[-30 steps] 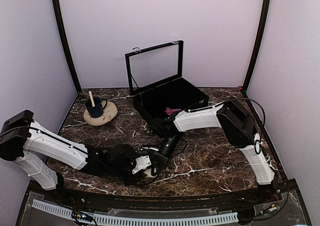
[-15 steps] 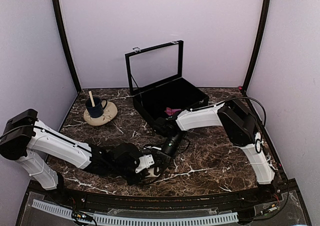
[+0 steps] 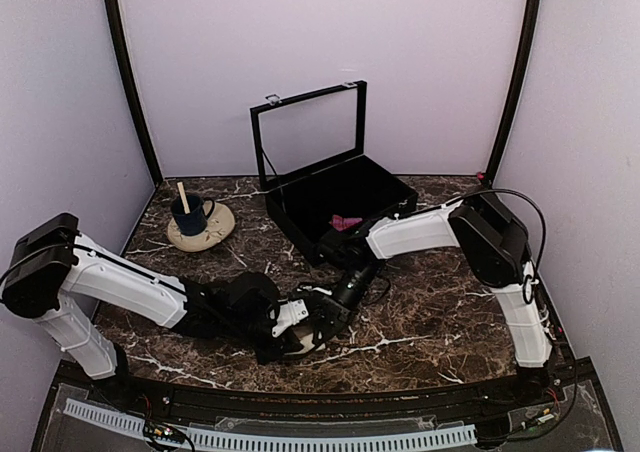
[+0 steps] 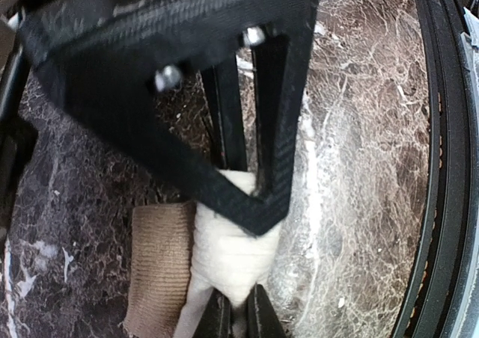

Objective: Roll the socks
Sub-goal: Roll the sock at the center of the board.

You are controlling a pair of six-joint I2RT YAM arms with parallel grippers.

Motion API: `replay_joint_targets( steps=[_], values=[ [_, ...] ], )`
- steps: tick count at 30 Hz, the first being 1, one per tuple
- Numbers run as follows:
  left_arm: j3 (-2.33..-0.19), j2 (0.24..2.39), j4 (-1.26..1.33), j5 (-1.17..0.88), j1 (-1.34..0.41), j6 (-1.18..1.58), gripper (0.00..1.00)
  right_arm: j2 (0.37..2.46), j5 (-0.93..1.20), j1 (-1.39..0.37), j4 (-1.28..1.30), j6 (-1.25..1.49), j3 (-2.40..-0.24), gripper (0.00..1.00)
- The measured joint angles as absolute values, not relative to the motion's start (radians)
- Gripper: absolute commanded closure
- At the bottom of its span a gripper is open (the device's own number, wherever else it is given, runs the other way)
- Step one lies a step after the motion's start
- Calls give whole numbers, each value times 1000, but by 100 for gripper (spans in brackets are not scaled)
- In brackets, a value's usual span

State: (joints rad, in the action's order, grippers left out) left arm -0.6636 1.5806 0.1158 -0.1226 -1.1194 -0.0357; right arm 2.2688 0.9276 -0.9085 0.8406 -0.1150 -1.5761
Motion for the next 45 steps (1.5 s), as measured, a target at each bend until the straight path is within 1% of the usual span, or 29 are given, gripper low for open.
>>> replay_joint_targets(
  steps=[13,19,27,36,41,45],
  values=[
    [-702,1602,69,-221,-1077,-24,100,2191,950,-846,657,-23,-1417,70],
    [-722,1612,35,-278,-1047,-14,100,2130,923,-821,550,36,-1324,69],
    [-778,1654,-34,-406,-987,4,100,2035,846,-790,395,115,-1196,67],
    [-850,1729,-115,-591,-908,21,100,1891,714,-790,221,156,-1007,67],
    [-863,1752,-139,-670,-876,30,100,1788,581,-798,129,159,-904,68],
    [-874,1773,-166,-730,-859,30,100,1699,439,-841,66,146,-822,68]
  ],
)
